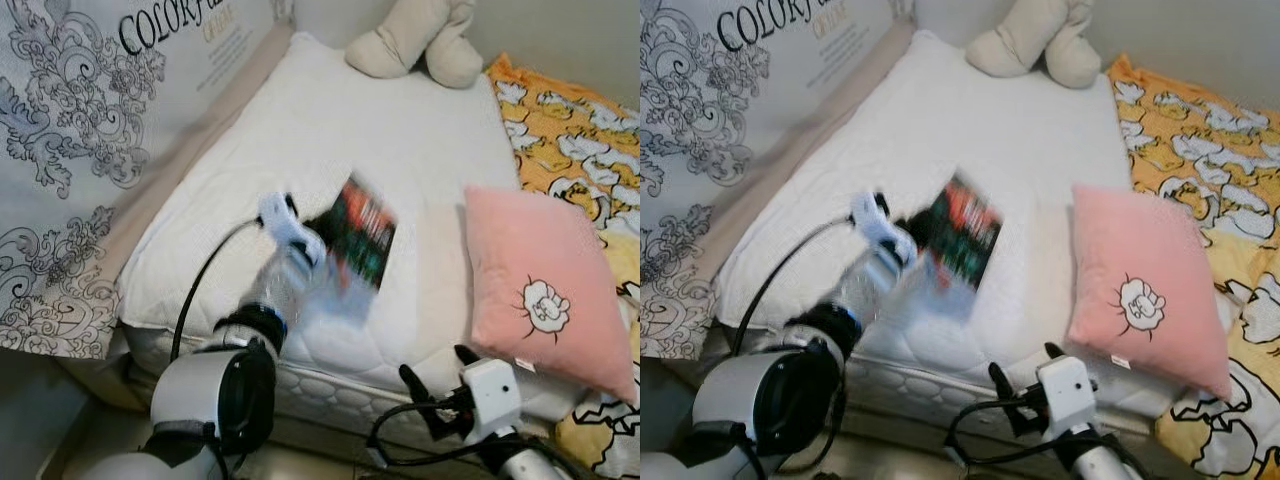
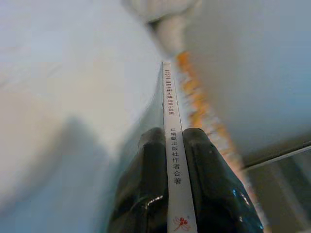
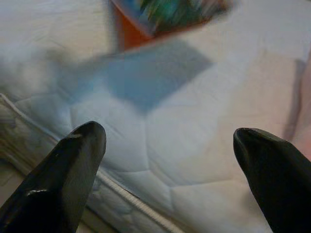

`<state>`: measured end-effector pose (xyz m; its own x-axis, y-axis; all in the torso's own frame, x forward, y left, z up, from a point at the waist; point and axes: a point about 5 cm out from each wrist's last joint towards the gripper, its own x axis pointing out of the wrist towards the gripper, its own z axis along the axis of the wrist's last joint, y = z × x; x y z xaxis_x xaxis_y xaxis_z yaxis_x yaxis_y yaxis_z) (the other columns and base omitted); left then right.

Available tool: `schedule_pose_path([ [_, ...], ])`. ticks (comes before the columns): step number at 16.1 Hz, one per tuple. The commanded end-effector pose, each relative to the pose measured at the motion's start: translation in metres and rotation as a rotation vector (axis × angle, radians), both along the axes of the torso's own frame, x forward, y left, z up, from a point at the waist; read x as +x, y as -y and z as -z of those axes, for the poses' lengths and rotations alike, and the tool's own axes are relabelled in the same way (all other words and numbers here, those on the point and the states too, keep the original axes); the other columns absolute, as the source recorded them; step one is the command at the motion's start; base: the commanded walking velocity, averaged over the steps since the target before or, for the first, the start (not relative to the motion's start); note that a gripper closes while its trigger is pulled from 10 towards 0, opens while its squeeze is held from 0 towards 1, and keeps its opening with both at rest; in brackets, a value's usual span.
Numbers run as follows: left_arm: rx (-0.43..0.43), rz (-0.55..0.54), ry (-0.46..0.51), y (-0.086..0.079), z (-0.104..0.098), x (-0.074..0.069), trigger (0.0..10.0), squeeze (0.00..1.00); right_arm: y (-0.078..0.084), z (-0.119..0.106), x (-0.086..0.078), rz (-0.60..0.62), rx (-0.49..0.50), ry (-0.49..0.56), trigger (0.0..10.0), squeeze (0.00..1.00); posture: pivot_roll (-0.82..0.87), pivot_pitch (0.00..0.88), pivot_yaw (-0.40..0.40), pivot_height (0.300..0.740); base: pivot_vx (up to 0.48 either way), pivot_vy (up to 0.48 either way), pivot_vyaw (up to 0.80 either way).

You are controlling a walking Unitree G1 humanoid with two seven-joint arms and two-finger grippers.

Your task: Clean up the room

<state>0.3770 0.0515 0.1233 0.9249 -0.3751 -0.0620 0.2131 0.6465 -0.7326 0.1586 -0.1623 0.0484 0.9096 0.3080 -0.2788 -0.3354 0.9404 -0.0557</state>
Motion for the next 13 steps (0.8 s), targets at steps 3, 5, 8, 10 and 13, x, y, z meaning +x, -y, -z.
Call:
schedule_pose_path([
  [3, -0.150, -0.123, -0.127, -0.006, 0.007, 0.001, 10.0, 0.00, 0.003, -0.001, -0.004, -0.011, -0.016, -0.022, 10.0, 0.00, -0.26, 0.042, -0.111, 0.740, 0.000, 0.000, 0.00],
  [5, -0.129, -0.212, -0.258, -0.026, 0.039, -0.011, 10.0, 0.00, 0.006, -0.002, -0.007, -0.021, -0.027, -0.033, 10.0, 0.00, -0.27, 0.046, -0.123, 0.740, 0.000, 0.000, 0.00],
  [8, 0.010, -0.276, -0.498, -0.042, 0.102, -0.053, 10.0, 0.00, 0.013, -0.006, -0.018, -0.045, -0.060, -0.060, 10.0, 0.00, -0.33, 0.064, -0.165, 0.740, 0.000, 0.000, 0.00],
  [10, 0.014, -0.314, -0.505, -0.046, 0.105, -0.055, 10.0, 0.00, 0.017, -0.010, -0.022, -0.046, -0.070, -0.066, 10.0, 0.00, -0.34, 0.066, -0.176, 0.740, 0.000, 0.000, 0.00],
  [13, 0.106, -0.369, -0.329, -0.065, 0.074, -0.031, 10.0, 0.00, 0.018, -0.011, -0.028, -0.064, -0.077, -0.085, 10.0, 0.00, -0.33, 0.067, -0.187, 0.740, 0.000, 0.000, 0.00],
])
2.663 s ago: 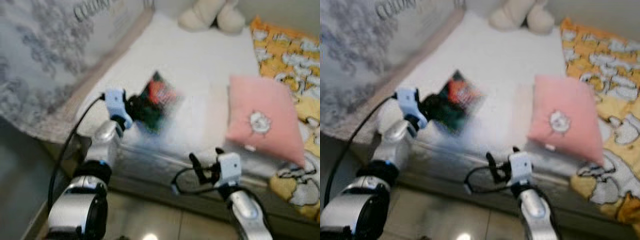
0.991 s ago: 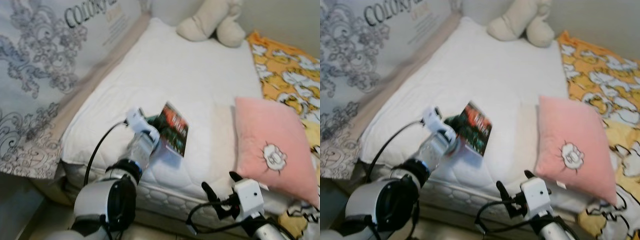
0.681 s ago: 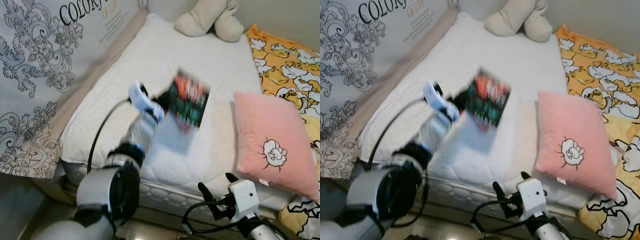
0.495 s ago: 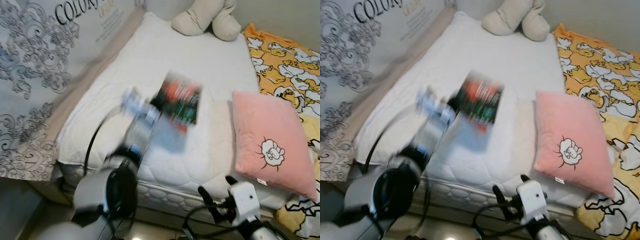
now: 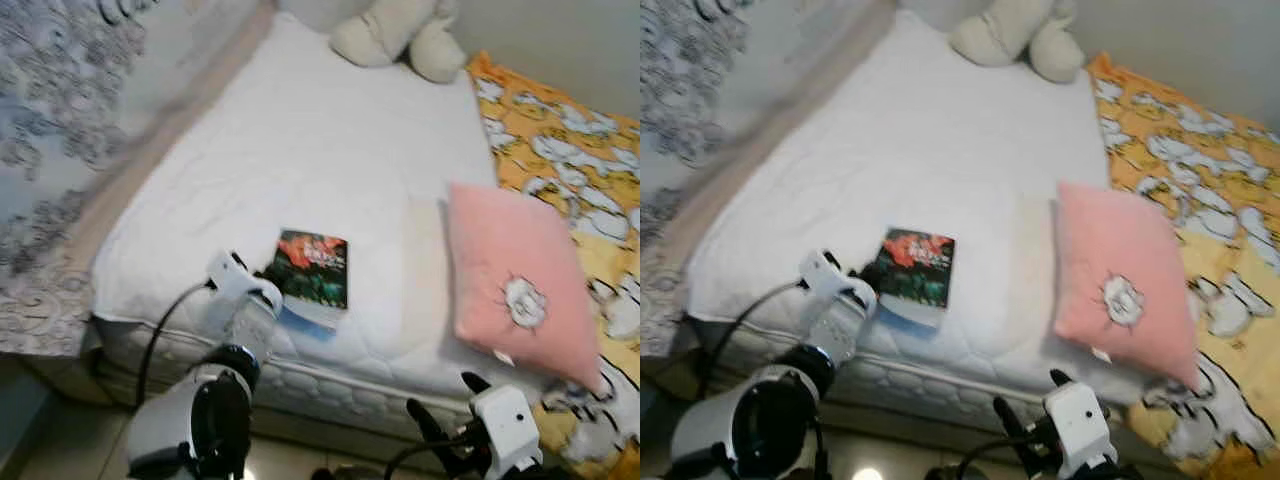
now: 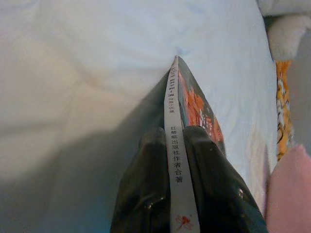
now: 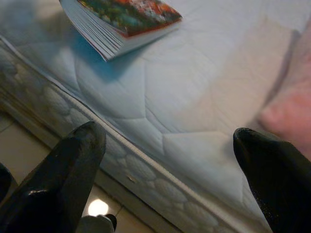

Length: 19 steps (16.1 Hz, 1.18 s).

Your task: Clean up the room

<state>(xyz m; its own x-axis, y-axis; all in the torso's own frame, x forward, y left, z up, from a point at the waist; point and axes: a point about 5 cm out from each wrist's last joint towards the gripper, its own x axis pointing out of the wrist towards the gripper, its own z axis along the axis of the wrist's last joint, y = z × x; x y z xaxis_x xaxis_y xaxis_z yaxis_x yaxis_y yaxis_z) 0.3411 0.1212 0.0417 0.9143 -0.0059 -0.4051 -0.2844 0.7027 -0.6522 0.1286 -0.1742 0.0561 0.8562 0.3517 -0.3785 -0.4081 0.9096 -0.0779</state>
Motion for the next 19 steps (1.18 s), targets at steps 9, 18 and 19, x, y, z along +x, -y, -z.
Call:
schedule_pose_path([
  [9, 0.275, -0.118, 0.022, -0.042, -0.026, 0.016, 10.0, 0.00, -0.010, -0.004, 0.007, -0.009, 0.020, 0.028, 10.0, 0.00, -0.29, 0.092, -0.154, 0.740, 0.000, 0.000, 0.00],
  [18, 0.341, -0.078, 0.058, -0.052, -0.043, 0.028, 10.0, 0.00, -0.046, 0.004, 0.000, 0.153, 0.204, 0.031, 10.0, 0.00, -0.23, 0.201, 0.000, 0.740, 0.000, 0.000, 0.00],
  [19, 0.339, -0.094, 0.050, -0.057, -0.043, 0.027, 10.0, 0.00, -0.051, 0.004, 0.000, 0.160, 0.212, 0.031, 10.0, 0.00, -0.23, 0.208, 0.008, 0.740, 0.000, 0.000, 0.00],
])
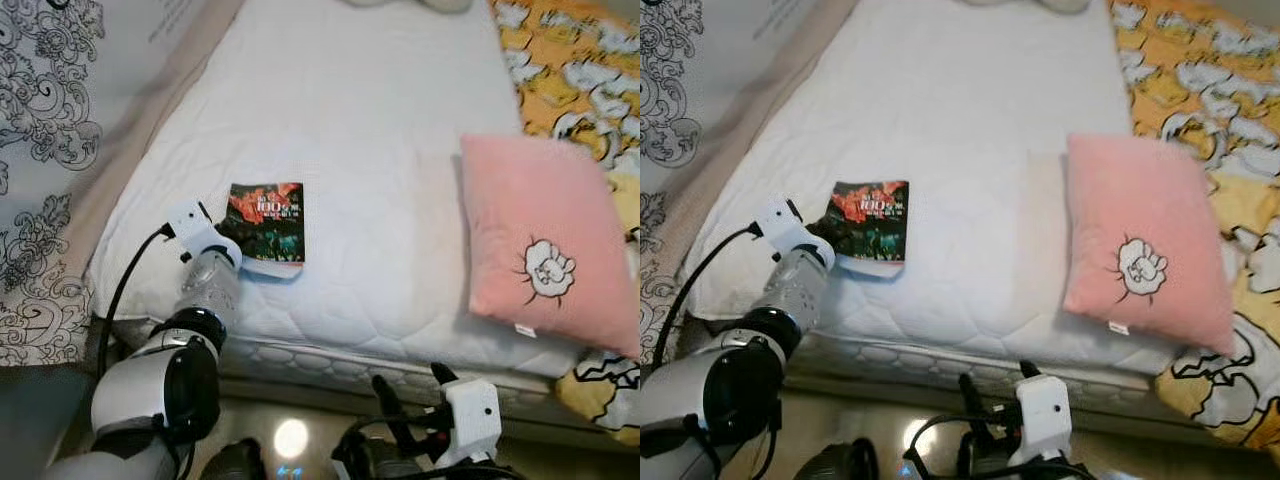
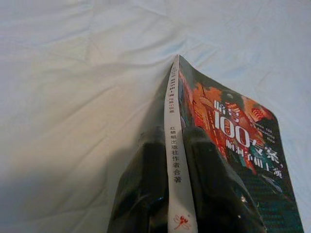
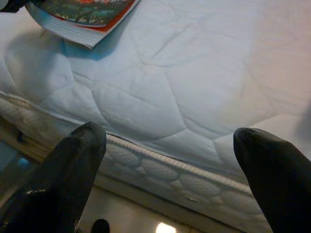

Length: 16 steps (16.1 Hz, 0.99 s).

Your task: Clean up the room

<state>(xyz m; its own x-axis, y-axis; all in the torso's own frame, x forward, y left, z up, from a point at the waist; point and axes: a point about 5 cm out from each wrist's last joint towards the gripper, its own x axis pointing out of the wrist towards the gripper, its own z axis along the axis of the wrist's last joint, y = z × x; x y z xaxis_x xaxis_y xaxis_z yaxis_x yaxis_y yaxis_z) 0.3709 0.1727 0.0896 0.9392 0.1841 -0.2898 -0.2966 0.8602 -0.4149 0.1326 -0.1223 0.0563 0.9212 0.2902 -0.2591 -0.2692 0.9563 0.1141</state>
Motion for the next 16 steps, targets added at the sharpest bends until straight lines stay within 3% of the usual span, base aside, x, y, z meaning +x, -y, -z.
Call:
schedule_pose_path([
  [1, -0.006, -0.039, -0.043, -0.009, 0.005, -0.003, 10.0, 0.00, -0.001, 0.004, -0.006, 0.015, -0.008, -0.023, 10.0, 0.00, -0.24, 0.216, 0.016, 0.740, 0.000, 0.000, 0.00],
  [5, 0.001, -0.006, -0.038, -0.006, 0.005, -0.002, 10.0, 0.00, 0.003, 0.005, -0.017, 0.032, -0.028, -0.040, 10.0, 0.00, -0.26, 0.234, 0.008, 0.740, 0.000, 0.000, 0.00],
  [8, 0.011, 0.080, -0.015, 0.004, 0.001, 0.001, 10.0, 0.43, 0.003, 0.005, -0.021, 0.015, -0.050, -0.038, 10.0, 0.00, -0.27, 0.237, 0.001, 0.740, 0.000, 0.000, 0.00],
  [9, 0.007, 0.116, -0.001, 0.010, -0.002, 0.003, 10.0, 1.00, 0.004, 0.004, -0.023, 0.012, -0.056, -0.038, 10.0, 0.00, -0.28, 0.241, -0.004, 0.740, 0.000, 0.000, 0.00],
  [12, 0.042, 0.184, 0.012, 0.018, -0.004, 0.005, 10.0, 1.00, 0.004, 0.003, -0.026, 0.012, -0.062, -0.037, 10.0, 0.00, -0.30, 0.247, -0.015, 0.740, 0.000, 0.000, 0.00],
  [16, 0.116, 0.223, 0.020, 0.015, -0.010, 0.007, 10.0, 1.00, 0.008, 0.002, -0.031, 0.017, -0.075, -0.046, 10.0, 0.00, -0.32, 0.250, -0.022, 0.740, 0.000, 0.000, 0.00],
])
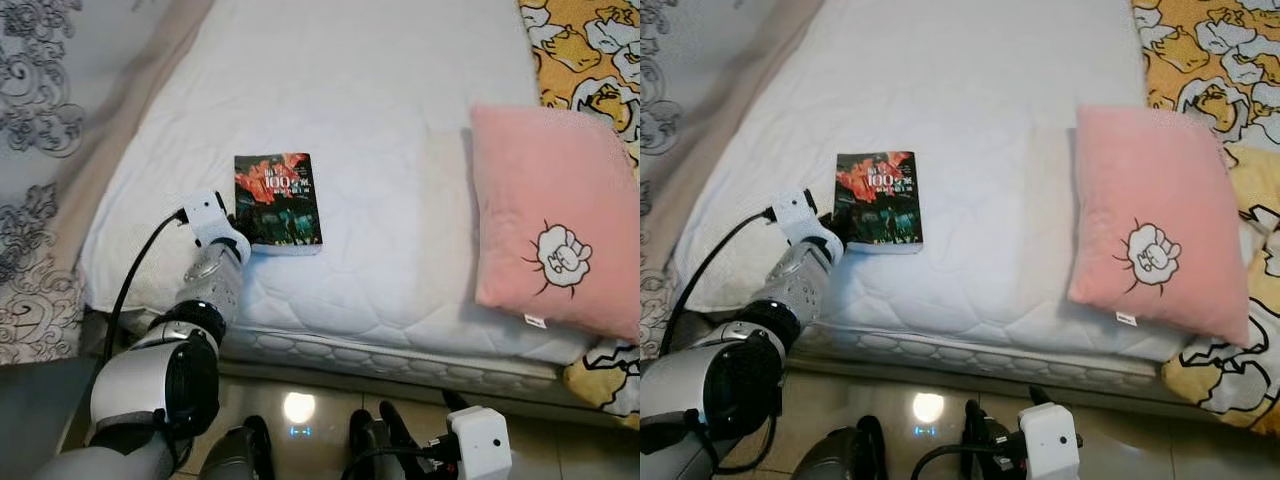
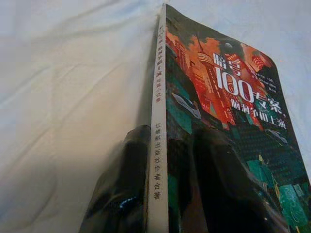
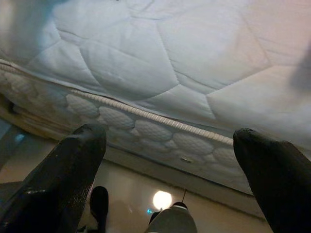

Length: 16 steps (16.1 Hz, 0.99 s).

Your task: Clean up the room

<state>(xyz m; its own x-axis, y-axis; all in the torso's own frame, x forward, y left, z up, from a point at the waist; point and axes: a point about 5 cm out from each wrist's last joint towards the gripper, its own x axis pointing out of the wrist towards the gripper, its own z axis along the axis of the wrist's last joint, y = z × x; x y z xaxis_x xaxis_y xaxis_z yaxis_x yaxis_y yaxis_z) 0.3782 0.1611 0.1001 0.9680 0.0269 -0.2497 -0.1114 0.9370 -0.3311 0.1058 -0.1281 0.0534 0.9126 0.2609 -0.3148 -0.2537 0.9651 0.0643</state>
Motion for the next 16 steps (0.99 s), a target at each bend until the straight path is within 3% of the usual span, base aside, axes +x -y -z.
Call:
schedule_pose_path([
  [1, 0.050, 0.046, -0.006, 0.002, 0.000, 0.000, 10.0, 1.00, 0.003, -0.001, -0.003, 0.004, -0.013, -0.004, 10.0, 0.00, -0.32, 0.249, -0.022, 0.740, 0.000, 0.000, 0.00],
  [3, 0.201, 0.106, 0.033, -0.006, -0.011, 0.005, 10.0, 1.00, 0.003, -0.004, -0.001, -0.002, -0.006, 0.009, 10.0, 0.00, -0.32, 0.245, -0.031, 0.740, 0.000, 0.000, 0.00],
  [7, 0.342, 0.142, 0.052, -0.025, -0.023, 0.008, 10.0, 1.00, 0.004, -0.005, 0.001, -0.017, -0.007, 0.017, 10.0, 0.00, -0.30, 0.239, -0.036, 0.740, 0.000, 0.000, 0.00],
  [11, 0.460, 0.182, 0.067, -0.028, -0.029, 0.010, 10.0, 1.00, 0.005, -0.003, 0.007, -0.026, -0.016, 0.026, 10.0, 0.00, -0.30, 0.209, -0.030, 0.740, 0.000, 0.000, 0.00],
  [12, 0.471, 0.189, 0.091, -0.027, -0.033, 0.012, 10.0, 0.00, 0.007, -0.004, 0.015, -0.011, -0.022, 0.056, 10.0, 0.00, -0.29, 0.181, -0.016, 0.740, 0.000, 0.000, 0.00],
  [16, 0.361, 0.242, 0.236, -0.017, -0.038, 0.009, 10.0, 0.00, 0.031, -0.019, 0.070, 0.165, -0.047, 0.226, 10.0, 0.00, -0.18, 0.029, 0.044, 0.740, 0.000, 0.000, 0.00],
])
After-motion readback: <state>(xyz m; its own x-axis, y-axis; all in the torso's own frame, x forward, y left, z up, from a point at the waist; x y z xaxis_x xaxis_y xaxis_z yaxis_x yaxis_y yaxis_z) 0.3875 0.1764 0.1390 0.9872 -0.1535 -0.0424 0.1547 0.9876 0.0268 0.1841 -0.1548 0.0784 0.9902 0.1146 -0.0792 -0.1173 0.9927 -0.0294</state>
